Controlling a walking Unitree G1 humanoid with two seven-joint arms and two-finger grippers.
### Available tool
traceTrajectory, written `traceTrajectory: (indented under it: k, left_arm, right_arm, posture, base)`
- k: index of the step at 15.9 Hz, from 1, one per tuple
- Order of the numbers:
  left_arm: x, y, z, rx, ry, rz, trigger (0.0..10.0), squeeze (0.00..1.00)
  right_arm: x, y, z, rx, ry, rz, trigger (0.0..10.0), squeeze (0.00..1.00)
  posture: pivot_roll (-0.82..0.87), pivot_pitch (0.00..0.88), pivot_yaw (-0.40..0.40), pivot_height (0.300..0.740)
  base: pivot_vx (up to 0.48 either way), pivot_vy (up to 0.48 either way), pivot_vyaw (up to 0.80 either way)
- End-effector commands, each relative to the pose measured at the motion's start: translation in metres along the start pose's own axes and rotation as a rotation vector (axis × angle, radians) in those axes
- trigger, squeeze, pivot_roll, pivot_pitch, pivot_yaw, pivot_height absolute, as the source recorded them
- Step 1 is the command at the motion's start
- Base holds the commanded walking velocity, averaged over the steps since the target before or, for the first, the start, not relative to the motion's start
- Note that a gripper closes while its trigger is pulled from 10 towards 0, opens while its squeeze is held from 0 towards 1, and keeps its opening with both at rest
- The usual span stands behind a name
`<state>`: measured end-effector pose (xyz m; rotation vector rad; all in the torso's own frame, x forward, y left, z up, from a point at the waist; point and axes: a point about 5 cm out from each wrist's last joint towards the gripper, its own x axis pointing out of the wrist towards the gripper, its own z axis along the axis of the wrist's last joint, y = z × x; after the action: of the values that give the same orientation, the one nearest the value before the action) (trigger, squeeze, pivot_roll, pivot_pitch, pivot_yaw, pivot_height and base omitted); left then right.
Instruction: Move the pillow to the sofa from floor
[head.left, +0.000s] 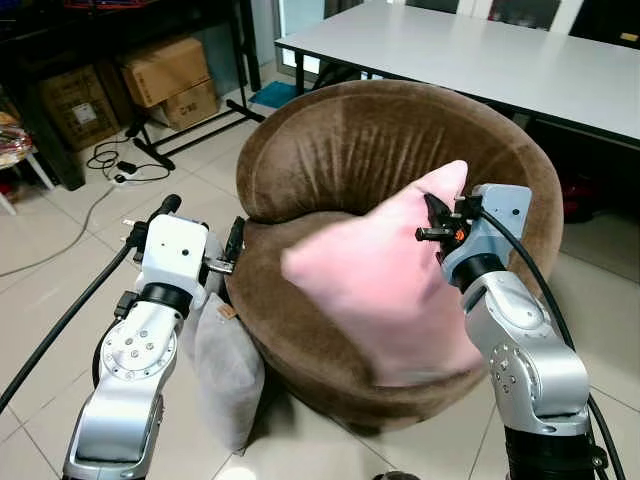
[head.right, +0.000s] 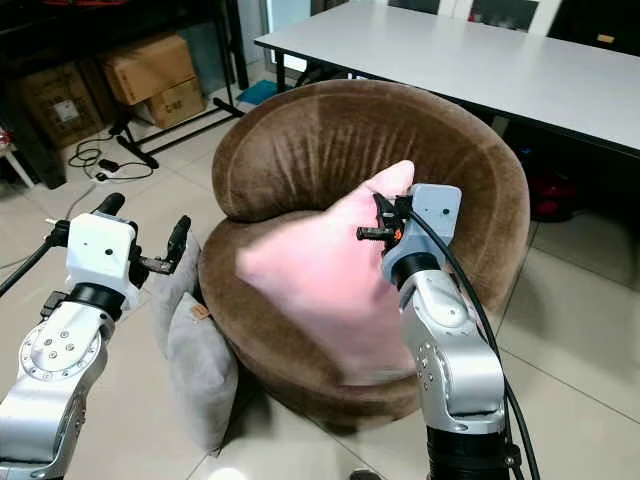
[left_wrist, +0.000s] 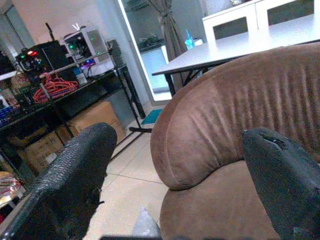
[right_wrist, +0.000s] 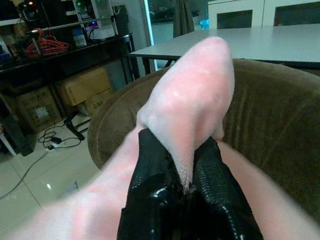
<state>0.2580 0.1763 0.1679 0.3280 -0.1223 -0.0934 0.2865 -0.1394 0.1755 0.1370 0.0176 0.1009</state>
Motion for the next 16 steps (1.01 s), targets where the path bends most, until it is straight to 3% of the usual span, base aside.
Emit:
traceTrajectory:
  k: [1, 4, 16]
  left_arm:
    - [0.0003, 0.0027, -0.0009, 0.0, 0.0, -0.004, 10.0, 0.0]
    - [0.0012, 0.0017, 0.0001, -0.003, -0.004, -0.015, 10.0, 0.0]
    - [0.0019, 0.001, 0.0014, 0.002, -0.01, -0.026, 10.0, 0.0]
  right_arm:
    - [-0.0008, 0.0013, 0.0108, -0.006, -0.068, 0.001, 10.0, 0.0]
    - [-0.0006, 0.0011, 0.01, 0.004, -0.067, -0.004, 10.0, 0.0]
    - [-0.0001, 0.0069, 0.0108, 0.005, -0.077, 0.037, 10.0, 0.0]
  posture:
    - [-0.09, 0.0, 0.037, 0.74]
    - [-0.09, 0.0, 0.041, 0.74]
    - [-0.08, 0.0, 0.037, 0.74]
  base:
    - [0.255, 0.0, 0.0]
    - [0.281, 0.0, -0.73]
    - [0.313, 0.0, 0.0]
